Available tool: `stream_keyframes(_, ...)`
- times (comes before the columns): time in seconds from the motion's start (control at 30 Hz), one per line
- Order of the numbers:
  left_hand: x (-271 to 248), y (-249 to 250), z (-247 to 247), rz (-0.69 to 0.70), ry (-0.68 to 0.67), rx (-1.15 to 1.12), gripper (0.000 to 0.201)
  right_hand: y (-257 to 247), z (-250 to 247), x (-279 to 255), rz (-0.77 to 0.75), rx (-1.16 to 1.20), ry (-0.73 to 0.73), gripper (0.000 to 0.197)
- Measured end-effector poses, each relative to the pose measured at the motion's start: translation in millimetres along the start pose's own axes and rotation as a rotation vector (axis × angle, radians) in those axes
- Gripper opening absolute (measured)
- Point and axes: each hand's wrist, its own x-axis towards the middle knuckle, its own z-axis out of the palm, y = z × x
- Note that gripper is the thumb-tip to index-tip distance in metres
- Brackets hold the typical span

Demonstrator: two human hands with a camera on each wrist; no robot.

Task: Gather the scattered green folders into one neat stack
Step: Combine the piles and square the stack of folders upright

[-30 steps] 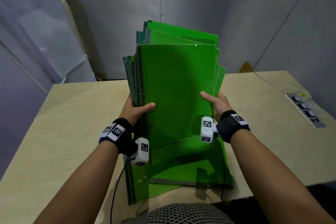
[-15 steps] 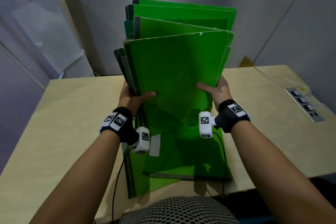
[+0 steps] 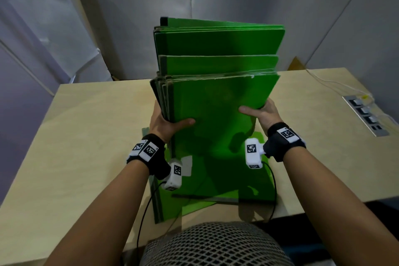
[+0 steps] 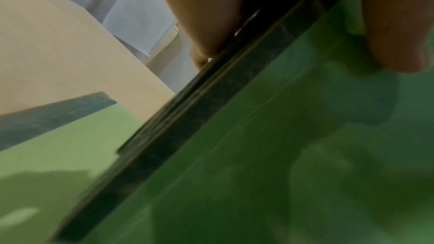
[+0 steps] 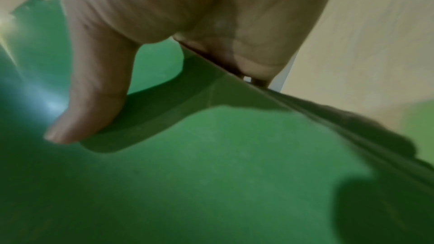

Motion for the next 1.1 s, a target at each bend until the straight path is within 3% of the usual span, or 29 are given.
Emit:
stream_keyframes(0.17,-12.2,-17.0,2.2,-0.044,-0.055,0.047,0.122,16.2,3.8,0.4,0.054,-0.102,0.06,0.059)
stream_keyframes(0.3,-5.5,-8.6,5.0,-0.005,0.078,0.096,0.091,7.7,14.7,0.8,0.008,-0.037,0.132,0.041)
stream_keyframes(0.4,2.7,-3.1,2.8,-0.085,0.061,0.002,0.086,-0.5,17.7,5.9,-0.019,-0.002,0.174,0.035)
stream_keyframes(0.47,3.9,0.1,2.8,-0.129,0.028,0.149,0.079,-6.1,17.4,10.3,-0.016,-0.013,0.192,0.031)
stream_keyframes(0.57,-1.1,0.3,7.5,-0.173,-0.037,0.356,0.099,-9.8,11.5,15.3,0.006,-0.045,0.226,0.028)
stream_keyframes(0.63,-6.6,-7.7,13.6,-0.274,-0.155,0.555,0.109,-7.9,5.6,19.8,0.045,-0.08,0.261,0.027)
stream_keyframes(0.73,-28.0,-31.4,26.8,-0.43,-0.391,0.949,0.124,-6.6,-3.3,25.9,0.085,-0.11,0.31,0.038)
stream_keyframes(0.8,-38.8,-51.1,34.6,-0.412,-0.445,1.159,0.136,-10.3,-8.4,29.7,0.125,-0.153,0.332,0.041)
stream_keyframes(0.87,-43.4,-65.8,42.1,-0.372,-0.461,1.229,0.142,-15.6,-11.7,32.5,0.181,-0.199,0.364,0.054)
stream_keyframes(0.93,-44.8,-73.7,49.0,-0.366,-0.505,1.254,0.147,-16.6,-16.8,38.0,0.237,-0.242,0.386,0.09)
stream_keyframes(0.97,-44.0,-76.7,51.7,-0.365,-0.521,1.269,0.149,-16.4,-19.4,40.1,0.266,-0.279,0.386,0.098)
stream_keyframes(1.1,-38.4,-85.2,55.2,-0.374,-0.513,1.279,0.151,-7.0,-32.0,43.9,0.403,-0.361,0.392,0.094)
